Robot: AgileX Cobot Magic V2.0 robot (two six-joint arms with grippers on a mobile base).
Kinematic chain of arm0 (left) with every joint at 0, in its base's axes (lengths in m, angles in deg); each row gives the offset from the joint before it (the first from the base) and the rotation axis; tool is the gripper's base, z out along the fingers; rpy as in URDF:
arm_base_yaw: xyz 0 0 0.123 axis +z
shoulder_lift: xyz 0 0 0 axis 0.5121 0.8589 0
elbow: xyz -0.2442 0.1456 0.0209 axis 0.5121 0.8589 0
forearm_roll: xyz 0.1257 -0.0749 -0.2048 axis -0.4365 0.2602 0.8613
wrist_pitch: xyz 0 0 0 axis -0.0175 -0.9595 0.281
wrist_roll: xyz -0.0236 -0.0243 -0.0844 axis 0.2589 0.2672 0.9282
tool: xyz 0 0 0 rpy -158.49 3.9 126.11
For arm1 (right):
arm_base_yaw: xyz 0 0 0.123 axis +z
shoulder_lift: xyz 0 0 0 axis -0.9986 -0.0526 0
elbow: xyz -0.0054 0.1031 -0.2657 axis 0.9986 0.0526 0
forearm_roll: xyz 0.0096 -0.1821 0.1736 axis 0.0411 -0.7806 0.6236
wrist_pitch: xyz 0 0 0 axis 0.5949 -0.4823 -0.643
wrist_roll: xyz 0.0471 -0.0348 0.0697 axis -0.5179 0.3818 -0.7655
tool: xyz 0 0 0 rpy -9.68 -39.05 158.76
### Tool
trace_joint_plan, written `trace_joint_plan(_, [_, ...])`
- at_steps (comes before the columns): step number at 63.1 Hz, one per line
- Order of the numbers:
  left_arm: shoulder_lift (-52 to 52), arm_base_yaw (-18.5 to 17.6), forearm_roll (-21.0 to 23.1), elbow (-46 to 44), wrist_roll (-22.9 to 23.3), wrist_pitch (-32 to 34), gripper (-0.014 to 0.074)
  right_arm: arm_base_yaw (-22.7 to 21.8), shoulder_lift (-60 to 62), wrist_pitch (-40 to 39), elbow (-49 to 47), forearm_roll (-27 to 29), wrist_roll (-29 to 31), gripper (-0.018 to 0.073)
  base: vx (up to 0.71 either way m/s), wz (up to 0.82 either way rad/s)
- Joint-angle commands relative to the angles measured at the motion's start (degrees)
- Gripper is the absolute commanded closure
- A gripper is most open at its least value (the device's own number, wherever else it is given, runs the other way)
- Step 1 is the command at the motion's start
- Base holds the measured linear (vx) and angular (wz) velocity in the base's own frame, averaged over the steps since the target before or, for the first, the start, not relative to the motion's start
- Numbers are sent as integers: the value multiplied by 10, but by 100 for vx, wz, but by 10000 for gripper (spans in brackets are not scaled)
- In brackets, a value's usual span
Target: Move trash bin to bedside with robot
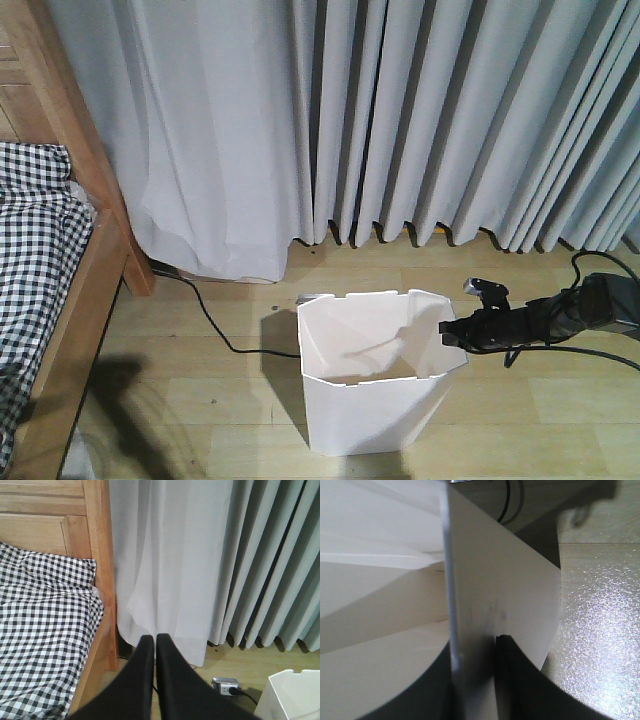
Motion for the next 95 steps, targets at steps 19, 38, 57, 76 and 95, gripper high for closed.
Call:
trace_joint_plan(19, [-8,-2,1,2,2,38,603,-2,28,77,-6,15,-5,166,0,0])
trace_joint_plan(38, [-8,-2,1,2,2,38,603,-2,28,75,-6,18,2,13,0,0])
trace_joint_plan(57, [-8,-2,1,2,2,38,603,-2,28,77,-5,33,1,14,0,0])
trace_joint_plan(76, [-8,-2,1,2,2,38,603,-25,54,68,-3,41,-25,14,0,0])
trace_joint_plan(95, [-8,-2,1,2,2,38,603,-19,122,-4,70,41,-5,14,0,0])
